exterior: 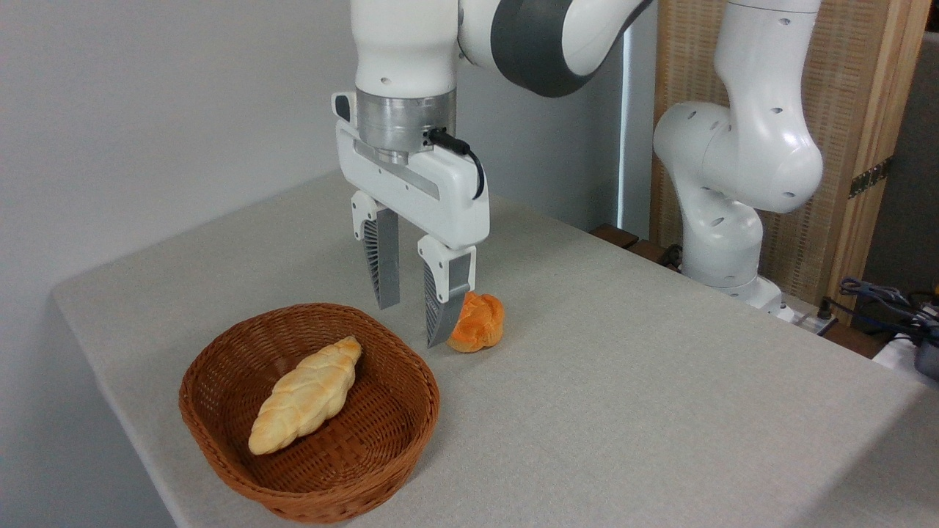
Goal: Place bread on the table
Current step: 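Move the open gripper over the braided bread roll in the basket, then lower the gripper into the basket and close it on the bread roll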
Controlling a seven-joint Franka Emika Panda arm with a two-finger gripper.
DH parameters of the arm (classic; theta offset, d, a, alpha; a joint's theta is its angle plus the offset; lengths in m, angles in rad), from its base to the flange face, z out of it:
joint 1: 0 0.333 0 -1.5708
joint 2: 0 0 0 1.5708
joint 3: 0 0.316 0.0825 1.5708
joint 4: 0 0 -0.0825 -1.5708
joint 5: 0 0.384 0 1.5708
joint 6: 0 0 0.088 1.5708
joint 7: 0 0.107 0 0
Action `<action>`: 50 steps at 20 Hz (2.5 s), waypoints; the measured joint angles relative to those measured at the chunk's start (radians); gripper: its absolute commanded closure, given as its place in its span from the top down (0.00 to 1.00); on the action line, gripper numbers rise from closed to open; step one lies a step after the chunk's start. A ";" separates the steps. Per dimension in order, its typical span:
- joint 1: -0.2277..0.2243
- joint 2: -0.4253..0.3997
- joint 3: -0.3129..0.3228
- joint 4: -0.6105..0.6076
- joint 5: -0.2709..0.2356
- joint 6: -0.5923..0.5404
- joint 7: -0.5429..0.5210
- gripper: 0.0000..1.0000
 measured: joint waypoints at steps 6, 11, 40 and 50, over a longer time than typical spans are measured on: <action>-0.019 -0.004 -0.001 0.006 0.000 -0.060 0.000 1.00; -0.020 -0.004 -0.010 0.006 -0.006 -0.064 -0.011 1.00; -0.033 0.250 -0.083 0.004 -0.062 0.400 -0.418 1.00; -0.033 0.321 -0.124 0.005 -0.062 0.496 -0.469 0.69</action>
